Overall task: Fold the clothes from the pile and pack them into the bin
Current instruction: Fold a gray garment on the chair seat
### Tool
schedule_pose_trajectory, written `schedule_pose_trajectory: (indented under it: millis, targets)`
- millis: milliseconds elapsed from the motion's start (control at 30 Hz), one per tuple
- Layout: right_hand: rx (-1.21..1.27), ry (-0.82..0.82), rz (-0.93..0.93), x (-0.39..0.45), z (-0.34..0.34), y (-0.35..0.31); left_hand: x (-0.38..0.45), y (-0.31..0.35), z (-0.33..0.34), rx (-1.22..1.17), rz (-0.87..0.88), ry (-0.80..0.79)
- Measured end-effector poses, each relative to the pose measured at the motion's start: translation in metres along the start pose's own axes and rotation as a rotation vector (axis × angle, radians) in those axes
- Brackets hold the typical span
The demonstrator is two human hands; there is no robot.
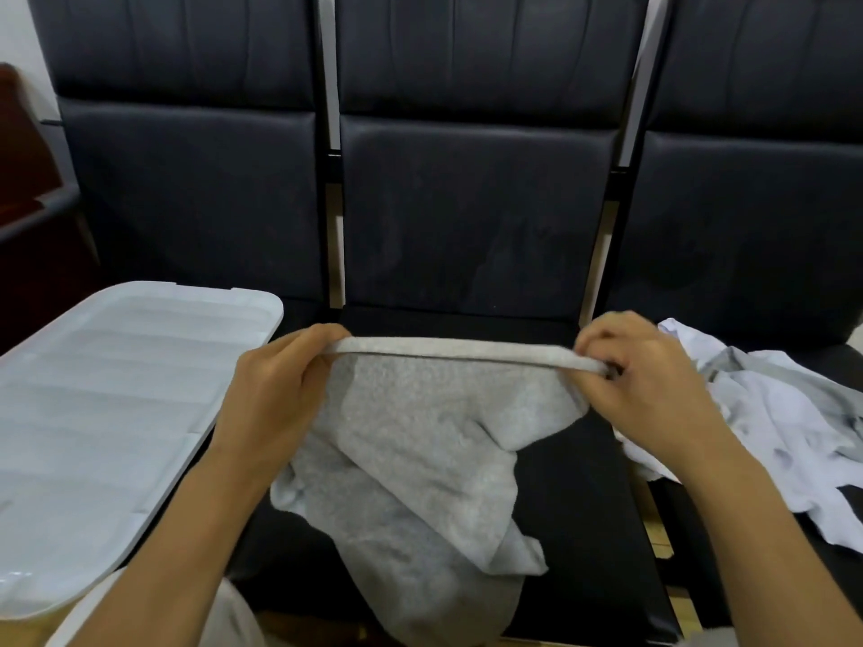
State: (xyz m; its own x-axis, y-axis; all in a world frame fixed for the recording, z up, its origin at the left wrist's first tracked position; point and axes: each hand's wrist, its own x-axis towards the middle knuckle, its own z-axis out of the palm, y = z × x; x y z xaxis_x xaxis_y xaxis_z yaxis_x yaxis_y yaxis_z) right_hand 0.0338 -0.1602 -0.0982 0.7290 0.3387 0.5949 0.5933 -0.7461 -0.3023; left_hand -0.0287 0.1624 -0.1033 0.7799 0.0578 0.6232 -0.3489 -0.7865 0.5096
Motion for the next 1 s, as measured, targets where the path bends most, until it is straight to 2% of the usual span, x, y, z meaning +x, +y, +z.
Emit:
schedule_pose_trajectory:
  millis: [133,233,333,400,467,533,600,667,733,767,800,833,867,900,933,1000]
  targets:
    - [-0.17,0.411,-0.091,-0.002,0.004,-0.008,0.0,0.005,-0.001,-0.013,0.082,-0.036]
    - [-0.196,0.57,-0.084,-0.001,0.0,-0.009,0.003,0.005,-0.001,0.097,0.172,0.0]
    - [-0.087,0.655,0.037,0.0,-0.013,-0.009,0.004,-0.002,-0.002,0.134,0.042,0.027]
    - [-0.048,0.67,0.084,0.002,-0.02,-0.012,0.004,-0.001,-0.005,0.193,0.064,0.064]
    - [-0.011,0.574,0.142,0.001,-0.024,-0.013,0.001,-0.001,-0.008,0.258,0.095,0.105]
    - [-0.014,0.413,0.257,-0.003,-0.028,-0.007,0.004,-0.006,-0.015,0.221,-0.03,0.015]
    - [-0.081,0.168,0.371,-0.009,-0.029,0.015,0.001,-0.02,-0.021,0.101,-0.235,-0.333]
    - [-0.106,-0.248,0.474,-0.017,-0.027,0.036,-0.006,-0.037,-0.025,0.039,-0.414,-0.755]
    - [-0.077,-0.62,0.586,-0.027,-0.023,0.051,-0.012,-0.045,-0.027,0.222,-0.517,-1.122]
    - [-0.037,-0.77,0.658,-0.03,-0.02,0.053,-0.013,-0.048,-0.025,0.349,-0.559,-1.233]
    - [-0.004,-0.865,0.73,-0.033,-0.017,0.055,-0.012,-0.053,-0.022,0.458,-0.57,-1.258]
    - [0.033,-0.885,0.763,-0.035,-0.014,0.056,-0.01,-0.057,-0.016,0.525,-0.539,-1.207]
    - [0.01,-0.815,0.738,-0.032,-0.011,0.058,-0.004,-0.059,-0.01,0.566,-0.491,-1.076]
    - [-0.058,-0.65,0.682,-0.027,-0.009,0.062,0.004,-0.06,-0.004,0.577,-0.454,-0.871]
    - [-0.128,-0.415,0.631,-0.019,-0.009,0.062,0.01,-0.056,0.001,0.563,-0.429,-0.616]
    - [-0.095,0.129,0.553,0.004,-0.018,0.044,0.027,-0.041,-0.003,0.483,-0.353,-0.043]
